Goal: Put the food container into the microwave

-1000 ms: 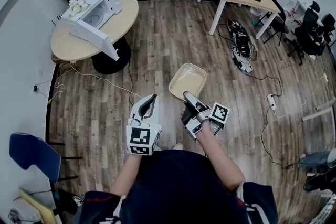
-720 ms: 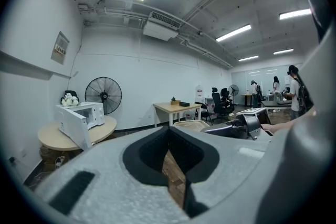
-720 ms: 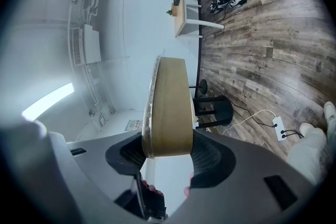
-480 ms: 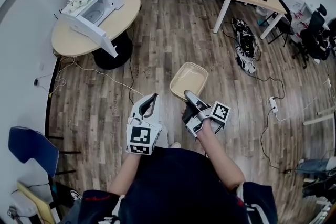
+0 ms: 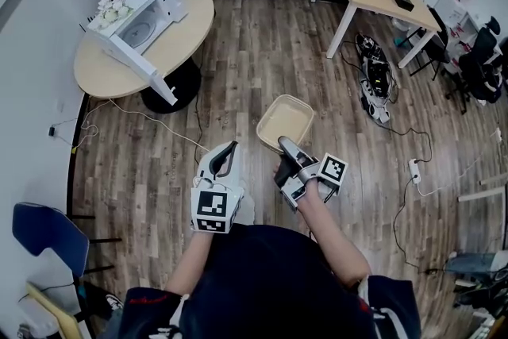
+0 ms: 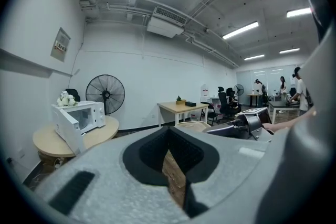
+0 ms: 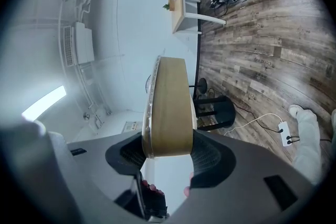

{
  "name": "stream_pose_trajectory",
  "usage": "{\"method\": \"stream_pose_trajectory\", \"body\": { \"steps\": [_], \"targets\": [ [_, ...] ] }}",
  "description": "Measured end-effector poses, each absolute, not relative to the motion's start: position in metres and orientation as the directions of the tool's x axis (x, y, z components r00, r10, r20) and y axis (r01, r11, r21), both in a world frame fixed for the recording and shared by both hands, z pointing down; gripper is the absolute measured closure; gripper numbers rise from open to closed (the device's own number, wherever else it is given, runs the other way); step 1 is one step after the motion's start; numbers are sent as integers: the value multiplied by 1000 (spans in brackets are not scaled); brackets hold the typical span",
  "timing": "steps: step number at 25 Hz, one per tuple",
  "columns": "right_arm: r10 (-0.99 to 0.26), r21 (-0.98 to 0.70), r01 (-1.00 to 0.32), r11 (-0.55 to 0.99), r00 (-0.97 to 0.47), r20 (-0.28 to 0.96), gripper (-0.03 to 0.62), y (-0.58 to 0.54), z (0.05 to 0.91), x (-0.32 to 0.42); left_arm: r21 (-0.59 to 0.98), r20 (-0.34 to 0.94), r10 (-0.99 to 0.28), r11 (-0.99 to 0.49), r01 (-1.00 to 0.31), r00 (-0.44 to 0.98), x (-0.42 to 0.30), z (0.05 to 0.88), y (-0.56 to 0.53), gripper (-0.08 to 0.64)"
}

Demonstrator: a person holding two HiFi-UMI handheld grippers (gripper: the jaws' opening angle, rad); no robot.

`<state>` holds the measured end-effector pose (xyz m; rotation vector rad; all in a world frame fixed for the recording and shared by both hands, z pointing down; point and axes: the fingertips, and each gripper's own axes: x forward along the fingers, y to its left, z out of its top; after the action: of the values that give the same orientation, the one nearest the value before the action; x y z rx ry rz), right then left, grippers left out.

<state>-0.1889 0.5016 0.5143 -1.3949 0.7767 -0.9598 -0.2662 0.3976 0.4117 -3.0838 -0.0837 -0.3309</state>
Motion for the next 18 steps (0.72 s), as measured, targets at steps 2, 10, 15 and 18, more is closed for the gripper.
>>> {"method": "stream_pose_trajectory", "body": {
  "steps": [2, 10, 15, 18],
  "targets": [
    [-897, -994, 90, -64, 431, 97, 365, 487, 511, -171, -22, 213, 50, -998, 56, 976, -247, 409, 384, 545],
    [-899, -993, 99, -65, 426, 102, 365, 427, 502, -100, 4, 212, 59, -998, 60, 975, -173, 400, 327, 545],
    [-909, -993, 97, -60, 407, 95, 365, 377, 501, -63, 3, 205, 35, -999, 35, 978, -137, 395, 278, 545],
    [-915, -994, 90, -59, 394, 90, 365, 349, 501, -44, -3, 197, 20, -1000, 21, 980, -121, 396, 251, 545]
  ]
}}
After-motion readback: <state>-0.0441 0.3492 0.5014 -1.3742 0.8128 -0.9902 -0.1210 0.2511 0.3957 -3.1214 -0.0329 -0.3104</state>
